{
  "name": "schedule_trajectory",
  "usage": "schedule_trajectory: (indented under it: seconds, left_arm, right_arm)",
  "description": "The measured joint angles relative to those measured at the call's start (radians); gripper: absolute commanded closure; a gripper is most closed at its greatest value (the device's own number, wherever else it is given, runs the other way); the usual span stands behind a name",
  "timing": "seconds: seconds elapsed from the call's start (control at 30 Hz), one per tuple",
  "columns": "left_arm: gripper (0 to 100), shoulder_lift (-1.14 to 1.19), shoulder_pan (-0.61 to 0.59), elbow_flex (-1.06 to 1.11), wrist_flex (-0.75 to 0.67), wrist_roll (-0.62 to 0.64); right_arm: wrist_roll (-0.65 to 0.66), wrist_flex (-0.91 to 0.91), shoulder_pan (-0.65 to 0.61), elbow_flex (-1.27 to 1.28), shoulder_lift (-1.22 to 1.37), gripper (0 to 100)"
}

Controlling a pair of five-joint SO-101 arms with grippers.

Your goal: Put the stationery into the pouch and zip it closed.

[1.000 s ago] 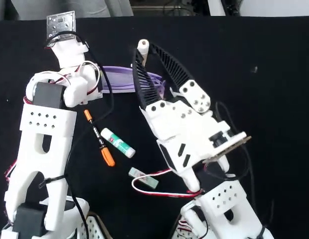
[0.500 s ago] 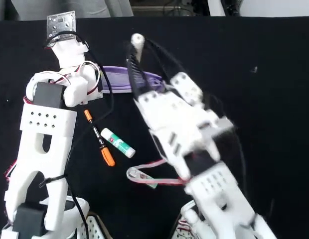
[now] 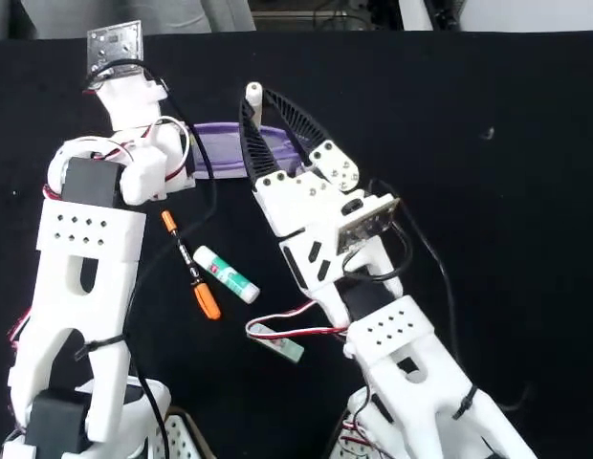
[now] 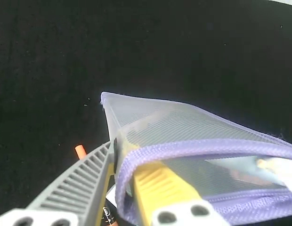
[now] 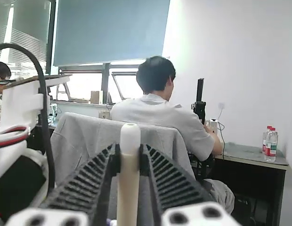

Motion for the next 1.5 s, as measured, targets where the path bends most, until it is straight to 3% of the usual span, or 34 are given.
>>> schedule_trajectory:
  seconds: [0.1,0.37,0.53,0.63,0.77,0.93,1.07,1.3,1.5]
  left_arm:
    - [97,0.006,-0.026,-0.005,0.0,0.002]
    - [97,0.009,-0.037,-0.006,0.0,0.003]
    - [97,0.009,-0.061,-0.006,0.0,0.003]
    - [97,0.012,-0.117,-0.005,-0.026,0.003]
    - [97,0.017,-0.226,-0.003,-0.044,0.003]
    - [97,0.018,-0.379,-0.054,-0.048,0.002]
    - [97,0.018,-0.482,-0.098,-0.048,0.003]
    - [97,0.018,-0.592,-0.12,-0.08,0.003]
    - [97,0.018,-0.681,-0.12,-0.1,0.003]
  right_arm:
    - [0.0,0.0,0.0,0.0,0.0,77.0]
    - [0.002,0.0,0.002,0.0,0.0,78.3]
    - [0.089,0.015,0.002,0.002,-0.052,78.3]
    - [0.133,0.153,0.002,-0.014,-0.149,78.3]
    - [0.133,0.48,-0.006,-0.152,-0.261,78.3]
    - [0.133,0.907,-0.115,-0.348,-0.311,78.3]
    - [0.087,1.131,-0.147,-0.387,-0.311,78.3]
    - [-0.017,1.234,-0.198,-0.325,-0.311,78.3]
    - [-0.003,1.122,-0.338,-0.124,-0.299,78.3]
